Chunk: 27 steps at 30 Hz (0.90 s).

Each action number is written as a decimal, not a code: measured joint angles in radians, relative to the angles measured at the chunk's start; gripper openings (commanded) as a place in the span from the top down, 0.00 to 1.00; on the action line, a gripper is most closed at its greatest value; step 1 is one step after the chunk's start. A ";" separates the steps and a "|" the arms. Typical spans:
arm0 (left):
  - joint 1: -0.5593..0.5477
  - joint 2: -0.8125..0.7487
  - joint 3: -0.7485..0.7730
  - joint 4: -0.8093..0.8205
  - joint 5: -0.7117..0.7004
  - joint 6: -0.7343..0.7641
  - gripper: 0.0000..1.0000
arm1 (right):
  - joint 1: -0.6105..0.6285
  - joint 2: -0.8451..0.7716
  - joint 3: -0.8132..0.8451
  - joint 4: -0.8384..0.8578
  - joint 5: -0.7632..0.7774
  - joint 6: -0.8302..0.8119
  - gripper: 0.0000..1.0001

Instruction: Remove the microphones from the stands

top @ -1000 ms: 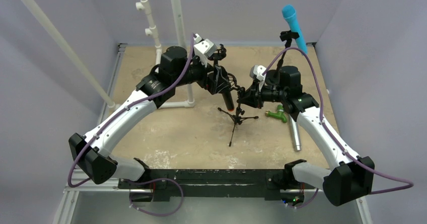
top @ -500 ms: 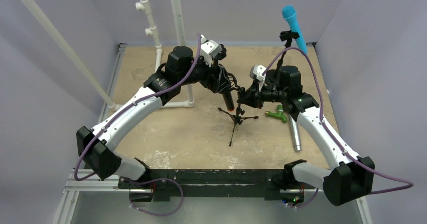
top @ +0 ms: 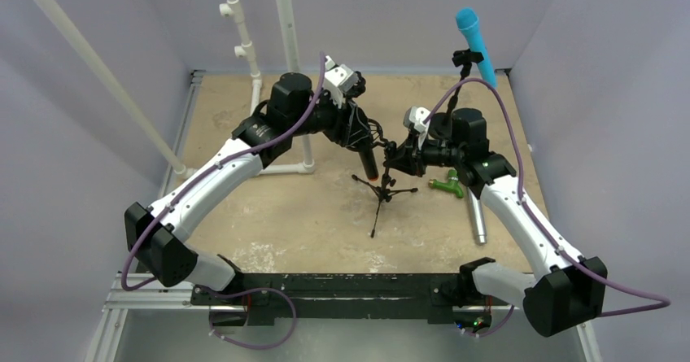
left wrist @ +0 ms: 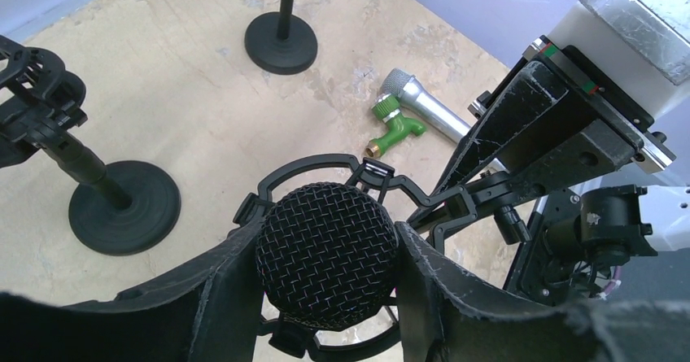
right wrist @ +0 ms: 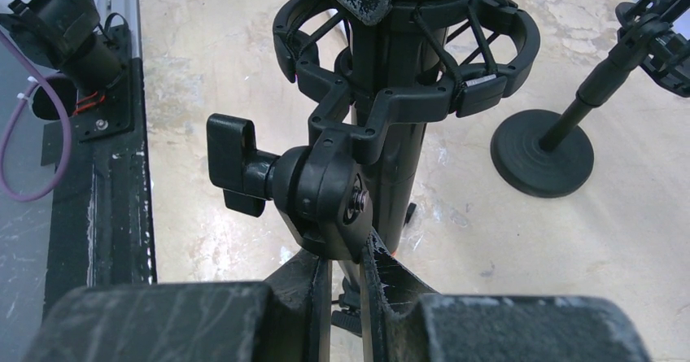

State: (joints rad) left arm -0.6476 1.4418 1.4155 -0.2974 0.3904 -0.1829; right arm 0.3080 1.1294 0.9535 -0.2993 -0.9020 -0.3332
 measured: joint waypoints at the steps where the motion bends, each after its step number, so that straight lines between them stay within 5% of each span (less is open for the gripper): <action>1: 0.000 0.000 0.003 -0.006 0.002 0.005 0.73 | 0.000 -0.002 0.000 0.000 0.003 0.001 1.00; 7: 0.000 0.000 0.025 -0.037 0.009 0.051 0.76 | 0.004 -0.006 -0.002 -0.001 0.018 0.004 1.00; 18: 0.006 -0.034 0.057 -0.043 0.013 0.090 0.97 | 0.005 -0.009 -0.003 -0.002 0.024 0.003 1.00; 27: 0.011 -0.052 0.235 -0.129 -0.005 0.125 0.97 | 0.006 -0.019 -0.007 -0.004 0.043 0.004 1.00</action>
State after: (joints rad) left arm -0.6369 1.3899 1.6505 -0.4259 0.3859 -0.0578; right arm 0.3138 1.1103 0.9466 -0.3035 -0.8593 -0.3294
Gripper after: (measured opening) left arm 0.519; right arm 0.100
